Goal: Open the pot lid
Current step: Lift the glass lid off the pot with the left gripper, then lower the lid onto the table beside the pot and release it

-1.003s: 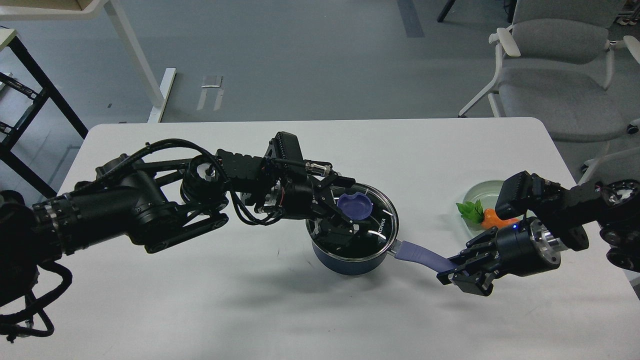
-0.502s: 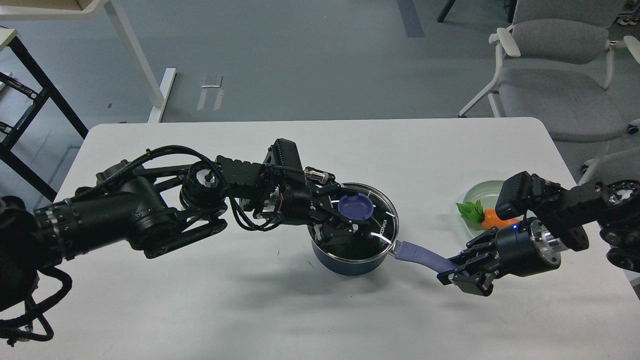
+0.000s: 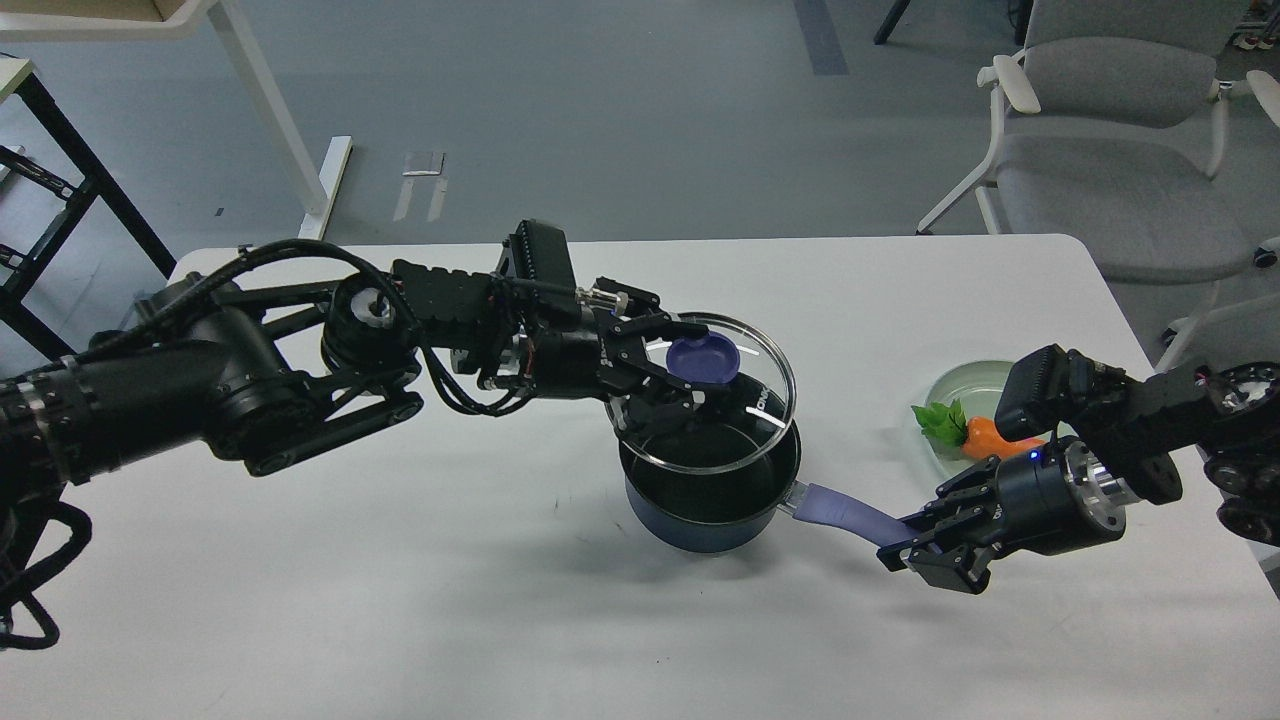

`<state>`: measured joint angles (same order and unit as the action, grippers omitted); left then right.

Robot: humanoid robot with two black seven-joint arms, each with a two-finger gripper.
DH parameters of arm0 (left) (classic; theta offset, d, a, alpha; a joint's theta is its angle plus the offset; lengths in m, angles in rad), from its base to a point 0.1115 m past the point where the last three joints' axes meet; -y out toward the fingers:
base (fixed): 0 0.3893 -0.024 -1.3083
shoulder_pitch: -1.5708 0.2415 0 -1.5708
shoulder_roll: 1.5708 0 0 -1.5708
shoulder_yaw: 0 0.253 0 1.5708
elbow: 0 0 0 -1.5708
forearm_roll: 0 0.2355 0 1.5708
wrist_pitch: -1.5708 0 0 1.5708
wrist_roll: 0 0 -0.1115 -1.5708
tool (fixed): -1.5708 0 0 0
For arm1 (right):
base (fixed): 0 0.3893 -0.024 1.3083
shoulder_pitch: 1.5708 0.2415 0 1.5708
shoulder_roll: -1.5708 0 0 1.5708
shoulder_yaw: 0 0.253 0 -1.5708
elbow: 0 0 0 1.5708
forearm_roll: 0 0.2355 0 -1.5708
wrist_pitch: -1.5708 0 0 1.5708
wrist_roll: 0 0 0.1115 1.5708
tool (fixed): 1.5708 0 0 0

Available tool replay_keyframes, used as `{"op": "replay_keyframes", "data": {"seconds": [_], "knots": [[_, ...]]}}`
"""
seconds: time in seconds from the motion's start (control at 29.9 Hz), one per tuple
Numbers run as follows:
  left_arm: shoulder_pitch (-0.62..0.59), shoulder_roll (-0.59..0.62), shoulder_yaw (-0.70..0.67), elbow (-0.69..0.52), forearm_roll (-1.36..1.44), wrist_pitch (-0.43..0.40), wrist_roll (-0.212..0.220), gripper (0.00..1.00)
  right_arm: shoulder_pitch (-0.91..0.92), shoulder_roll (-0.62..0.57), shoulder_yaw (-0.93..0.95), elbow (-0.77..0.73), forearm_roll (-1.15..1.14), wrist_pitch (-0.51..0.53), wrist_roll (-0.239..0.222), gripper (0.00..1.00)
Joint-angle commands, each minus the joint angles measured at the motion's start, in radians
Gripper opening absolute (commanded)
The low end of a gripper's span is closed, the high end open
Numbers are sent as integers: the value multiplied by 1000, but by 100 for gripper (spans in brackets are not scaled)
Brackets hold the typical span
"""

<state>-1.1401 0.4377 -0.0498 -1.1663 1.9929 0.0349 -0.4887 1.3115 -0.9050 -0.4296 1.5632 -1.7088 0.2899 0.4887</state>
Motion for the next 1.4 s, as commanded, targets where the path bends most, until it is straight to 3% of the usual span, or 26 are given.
{"op": "replay_keyframes", "data": {"seconds": [0.0, 0.2, 0.47, 0.77, 1.04, 1.37], "knots": [[-9, 100, 8, -1, -2, 63, 0, 35, 0, 0, 0, 0, 0, 0, 0, 34], [43, 301, 37, -4, -3, 124, 0, 36, 0, 0, 0, 0, -2, 0, 0, 34], [183, 481, 133, 40, -72, 283, 0, 36, 0, 1, 0, 0, -2, 0, 0, 34], [344, 480, 131, 132, -103, 373, 0, 36, 0, 1, 0, 0, -2, 0, 0, 34], [362, 429, 134, 209, -103, 404, 0, 38, 0, -5, 0, 0, 0, 0, 0, 34], [401, 427, 134, 212, -103, 402, 0, 46, 0, -6, 0, 0, 0, 0, 0, 34]]}}
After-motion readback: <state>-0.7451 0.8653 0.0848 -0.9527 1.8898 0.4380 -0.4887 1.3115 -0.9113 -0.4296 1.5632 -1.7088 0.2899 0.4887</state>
